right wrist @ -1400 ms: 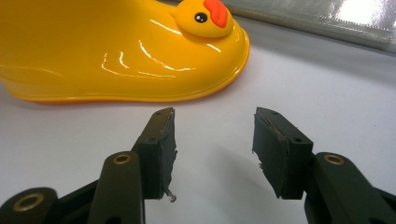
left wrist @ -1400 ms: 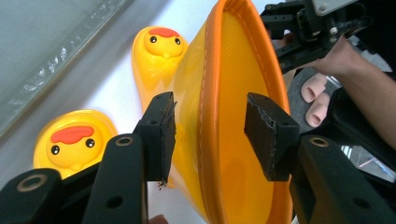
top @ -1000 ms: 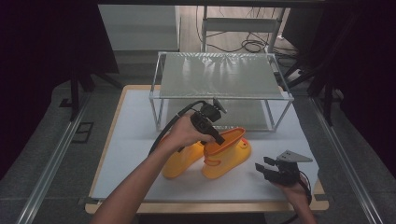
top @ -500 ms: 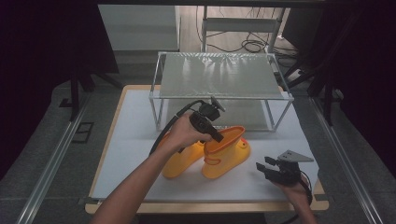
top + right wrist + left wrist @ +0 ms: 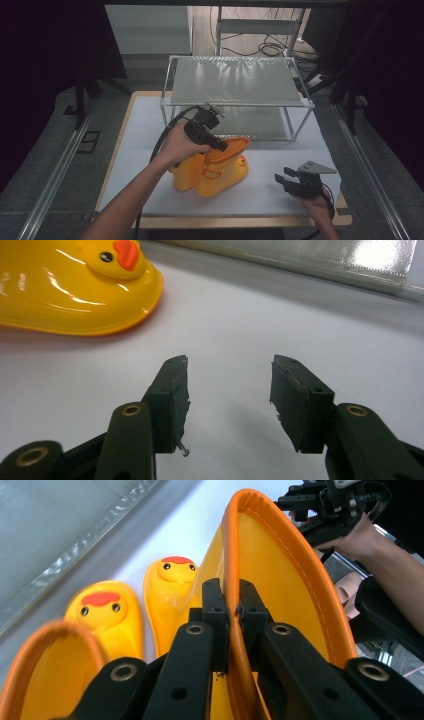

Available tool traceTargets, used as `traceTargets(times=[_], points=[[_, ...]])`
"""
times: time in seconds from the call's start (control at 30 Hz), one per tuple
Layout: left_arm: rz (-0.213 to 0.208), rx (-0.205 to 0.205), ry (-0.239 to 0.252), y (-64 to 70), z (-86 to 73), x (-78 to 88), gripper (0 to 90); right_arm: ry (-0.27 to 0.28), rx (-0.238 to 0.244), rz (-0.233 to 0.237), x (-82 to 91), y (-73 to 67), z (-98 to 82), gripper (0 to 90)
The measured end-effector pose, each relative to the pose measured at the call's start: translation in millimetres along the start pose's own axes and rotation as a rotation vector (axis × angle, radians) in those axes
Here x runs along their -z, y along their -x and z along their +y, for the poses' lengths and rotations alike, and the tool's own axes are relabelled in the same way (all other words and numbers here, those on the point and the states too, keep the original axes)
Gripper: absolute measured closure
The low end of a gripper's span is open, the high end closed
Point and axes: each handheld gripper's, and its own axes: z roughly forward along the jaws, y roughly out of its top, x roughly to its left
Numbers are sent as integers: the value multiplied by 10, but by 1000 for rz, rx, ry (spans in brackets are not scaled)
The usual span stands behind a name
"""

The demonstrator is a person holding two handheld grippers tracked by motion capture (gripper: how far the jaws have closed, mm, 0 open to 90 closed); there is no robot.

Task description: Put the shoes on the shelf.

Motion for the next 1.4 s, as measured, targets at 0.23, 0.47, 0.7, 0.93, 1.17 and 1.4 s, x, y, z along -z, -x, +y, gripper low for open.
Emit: traceTargets(times=[0.23,0.47,0.7,0.93,1.17,1.4], points=[[72,-37,-16,-36,-249,33,854,-1,1,2,-9,-13,-2,487],[95,-49,-35,-38,-329,71,766,-9,7,5,-29,-16,-1,486],[85,-48,-6,-35,-321,110,612,-4,5,3,-6,-14,-1,485],[70,-34,59,-29,-332,250,486,-1,5,0,3,-1,-2,485],[60,-37,86,-17,-354,403,406,-4,2,2,-3,-8,-4,484],[69,-26,72,-65,-405,544,379,-7,2,4,-3,-6,-4,485]])
